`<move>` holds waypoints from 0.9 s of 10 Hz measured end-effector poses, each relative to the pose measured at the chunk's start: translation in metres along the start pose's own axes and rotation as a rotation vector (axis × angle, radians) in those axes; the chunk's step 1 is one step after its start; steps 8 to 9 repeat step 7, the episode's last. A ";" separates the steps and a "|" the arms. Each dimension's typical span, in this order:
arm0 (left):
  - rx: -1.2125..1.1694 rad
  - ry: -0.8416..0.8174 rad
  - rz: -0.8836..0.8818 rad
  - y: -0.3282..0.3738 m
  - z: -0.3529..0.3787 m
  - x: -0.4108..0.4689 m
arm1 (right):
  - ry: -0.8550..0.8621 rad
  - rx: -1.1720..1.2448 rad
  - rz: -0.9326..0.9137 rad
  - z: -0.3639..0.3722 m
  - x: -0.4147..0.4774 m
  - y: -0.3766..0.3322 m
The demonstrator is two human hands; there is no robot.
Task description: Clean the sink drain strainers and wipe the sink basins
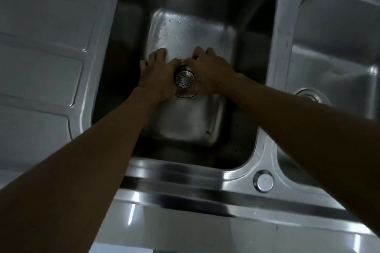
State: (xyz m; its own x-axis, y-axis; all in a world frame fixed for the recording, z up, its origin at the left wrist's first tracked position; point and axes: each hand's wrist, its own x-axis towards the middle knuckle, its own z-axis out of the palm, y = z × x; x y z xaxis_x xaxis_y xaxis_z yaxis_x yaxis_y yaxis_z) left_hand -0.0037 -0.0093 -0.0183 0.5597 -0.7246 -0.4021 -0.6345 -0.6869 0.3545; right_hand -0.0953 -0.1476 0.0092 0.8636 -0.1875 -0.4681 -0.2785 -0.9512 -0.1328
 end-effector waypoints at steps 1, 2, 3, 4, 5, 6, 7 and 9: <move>-0.019 0.004 0.006 -0.003 0.002 0.002 | 0.014 0.020 0.020 0.006 0.003 -0.001; -0.020 0.006 0.013 -0.004 0.003 0.004 | 0.032 0.038 0.026 0.009 0.005 0.001; -0.042 0.005 0.001 -0.004 0.004 0.002 | 0.033 0.039 0.031 0.012 0.005 0.000; -0.045 0.004 -0.005 -0.004 0.004 0.003 | 0.065 0.037 0.026 0.014 0.008 0.003; -0.033 -0.026 -0.011 -0.002 0.002 0.001 | 0.049 0.049 0.020 0.016 0.006 0.004; 0.013 -0.023 -0.025 0.004 -0.001 -0.003 | 0.042 0.097 0.014 0.016 0.002 0.009; 0.091 0.003 -0.063 0.019 -0.010 -0.011 | 0.140 0.050 0.049 0.002 -0.007 0.012; 0.091 0.003 -0.063 0.019 -0.010 -0.011 | 0.140 0.050 0.049 0.002 -0.007 0.012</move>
